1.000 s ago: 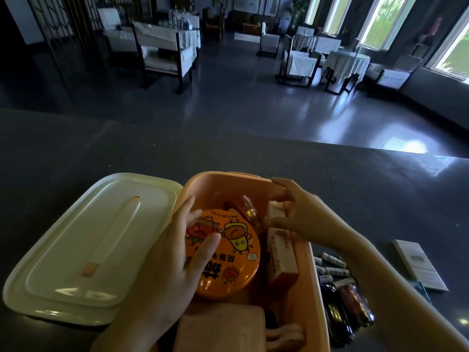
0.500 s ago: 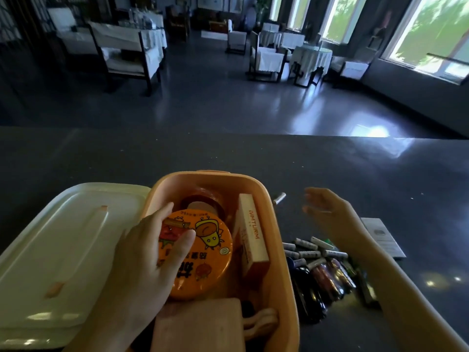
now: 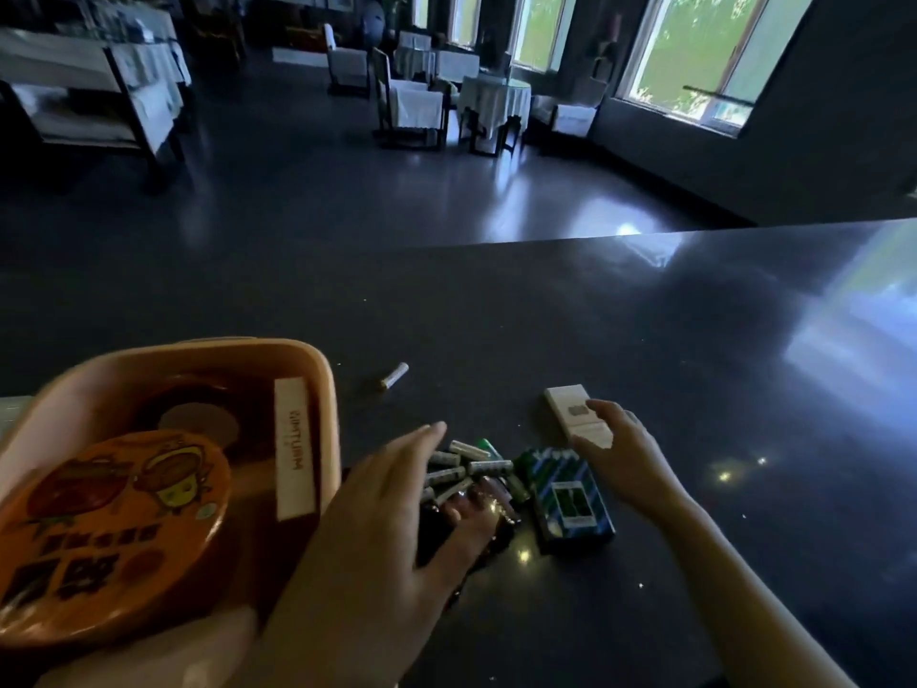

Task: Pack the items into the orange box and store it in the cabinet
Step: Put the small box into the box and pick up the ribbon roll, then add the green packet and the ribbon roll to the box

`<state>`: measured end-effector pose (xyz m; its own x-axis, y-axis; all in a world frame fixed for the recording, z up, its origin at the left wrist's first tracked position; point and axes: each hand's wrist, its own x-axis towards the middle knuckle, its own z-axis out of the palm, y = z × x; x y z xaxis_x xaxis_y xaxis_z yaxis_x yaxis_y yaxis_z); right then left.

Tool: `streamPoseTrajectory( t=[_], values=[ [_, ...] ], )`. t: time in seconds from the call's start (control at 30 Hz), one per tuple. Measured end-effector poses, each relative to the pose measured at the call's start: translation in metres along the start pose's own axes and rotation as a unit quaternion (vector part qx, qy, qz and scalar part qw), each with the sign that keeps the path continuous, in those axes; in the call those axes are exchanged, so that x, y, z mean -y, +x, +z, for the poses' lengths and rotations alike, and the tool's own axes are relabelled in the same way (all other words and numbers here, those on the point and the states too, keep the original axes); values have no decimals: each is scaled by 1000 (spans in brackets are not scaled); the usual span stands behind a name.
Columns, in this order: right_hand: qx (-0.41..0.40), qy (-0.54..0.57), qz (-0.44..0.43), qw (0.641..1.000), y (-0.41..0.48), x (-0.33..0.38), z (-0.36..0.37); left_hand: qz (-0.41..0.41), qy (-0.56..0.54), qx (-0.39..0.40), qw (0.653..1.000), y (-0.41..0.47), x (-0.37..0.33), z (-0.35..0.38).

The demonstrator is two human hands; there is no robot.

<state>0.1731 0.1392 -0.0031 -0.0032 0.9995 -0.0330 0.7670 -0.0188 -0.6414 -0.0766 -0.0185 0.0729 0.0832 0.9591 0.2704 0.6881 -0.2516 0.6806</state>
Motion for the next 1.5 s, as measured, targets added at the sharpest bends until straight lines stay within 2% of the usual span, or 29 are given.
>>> streamPoseTrajectory(
  t=[0.17, 0.3, 0.47, 0.63, 0.77, 1.0, 1.27, 1.4, 1.5],
  values=[
    [58, 18, 30, 998, 31, -31, -12, -53, -27, 31, 998, 35, -13, 88],
    [81, -23, 10, 996, 55, -39, -7, -71, 54, 135, 987, 59, -4, 145],
    [109, -62, -25, 992, 72, -41, -2, -72, 145, 205, 965, 84, 4, 173],
    [132, 27, -31, 990, 85, -55, -13, -98, 173, 228, 953, 104, 4, 182],
    [123, 122, -36, 984, 91, -62, -23, -108, 128, 183, 969, 107, -2, 174],
    [132, 217, -86, 963, 97, -20, -36, -92, 104, 1, 990, 100, -20, 108],
    [197, 256, -197, 926, 61, 88, -10, -133, 67, -145, 978, 41, -22, -2],
    [225, 256, -252, 906, 31, 146, 10, -143, 77, -217, 963, -1, 1, -58],
    [228, 250, -296, 893, 6, 187, 31, -163, 54, -242, 955, -31, 29, -100]
  ],
)
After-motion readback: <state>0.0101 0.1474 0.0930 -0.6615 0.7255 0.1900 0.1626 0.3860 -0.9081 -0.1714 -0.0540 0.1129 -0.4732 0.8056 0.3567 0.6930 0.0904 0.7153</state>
